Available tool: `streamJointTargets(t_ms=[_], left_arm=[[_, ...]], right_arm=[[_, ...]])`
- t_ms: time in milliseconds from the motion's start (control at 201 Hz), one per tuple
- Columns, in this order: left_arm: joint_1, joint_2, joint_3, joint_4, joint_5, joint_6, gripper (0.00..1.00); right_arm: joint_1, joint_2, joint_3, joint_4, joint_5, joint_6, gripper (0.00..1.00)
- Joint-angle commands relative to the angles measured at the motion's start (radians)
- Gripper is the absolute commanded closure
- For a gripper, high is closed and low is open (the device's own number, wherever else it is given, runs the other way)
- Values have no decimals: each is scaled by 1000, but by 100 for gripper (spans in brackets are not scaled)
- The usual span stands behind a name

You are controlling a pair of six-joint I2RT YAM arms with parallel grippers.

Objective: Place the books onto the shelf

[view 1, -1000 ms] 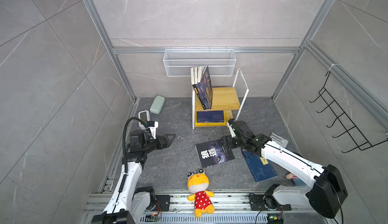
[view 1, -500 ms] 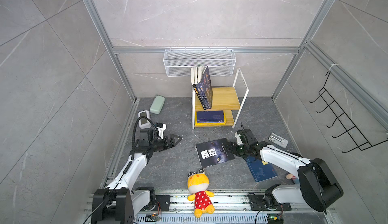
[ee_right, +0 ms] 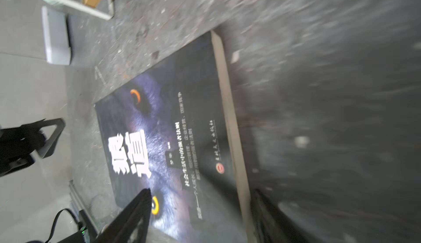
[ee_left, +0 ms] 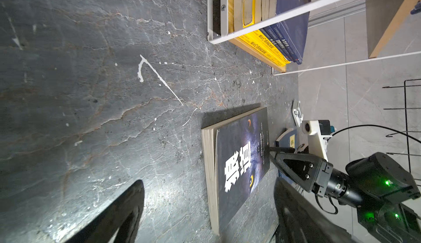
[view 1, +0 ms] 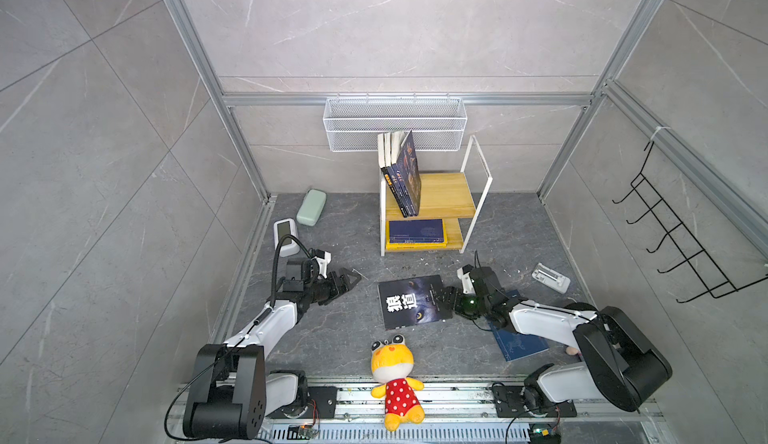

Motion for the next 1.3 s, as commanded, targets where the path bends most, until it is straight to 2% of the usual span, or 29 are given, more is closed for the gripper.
streamJointTargets(t_ms=[0, 120, 184, 324, 443, 533, 712, 871, 1056, 1200, 1300], left_arm=[[-12, 40, 28, 40, -11, -24, 17], [-37, 89, 45, 28, -10, -18, 22], [-46, 110, 42, 23, -22, -22, 26], [-50, 149, 41, 10, -41, 8, 30], [-65, 211, 76, 18, -45, 34, 30], [-70, 251, 116, 11, -37, 68, 30], [-79, 379, 226, -37, -32, 121, 30], [-110, 423, 296, -122, -31, 98, 44], [-150, 389, 339, -196, -15, 122, 56], [-153, 350, 329, -212, -16, 111, 61], [-152, 335, 336, -233, -43, 112, 71]], right_arm=[[78, 85, -45, -43, 12, 82, 30], [145, 148, -12, -12, 42, 111, 31], [167, 181, 2, 1, 44, 134, 38], [202, 228, 12, 37, 47, 150, 40], [204, 239, 25, 6, 64, 141, 46], [205, 232, 22, 8, 69, 133, 47], [203, 219, 64, -96, 114, 85, 47], [204, 243, 141, -184, 139, 30, 49], [201, 291, 202, -189, 133, 7, 49], [197, 317, 252, -203, 125, -6, 49], [194, 340, 291, -231, 124, -26, 49]])
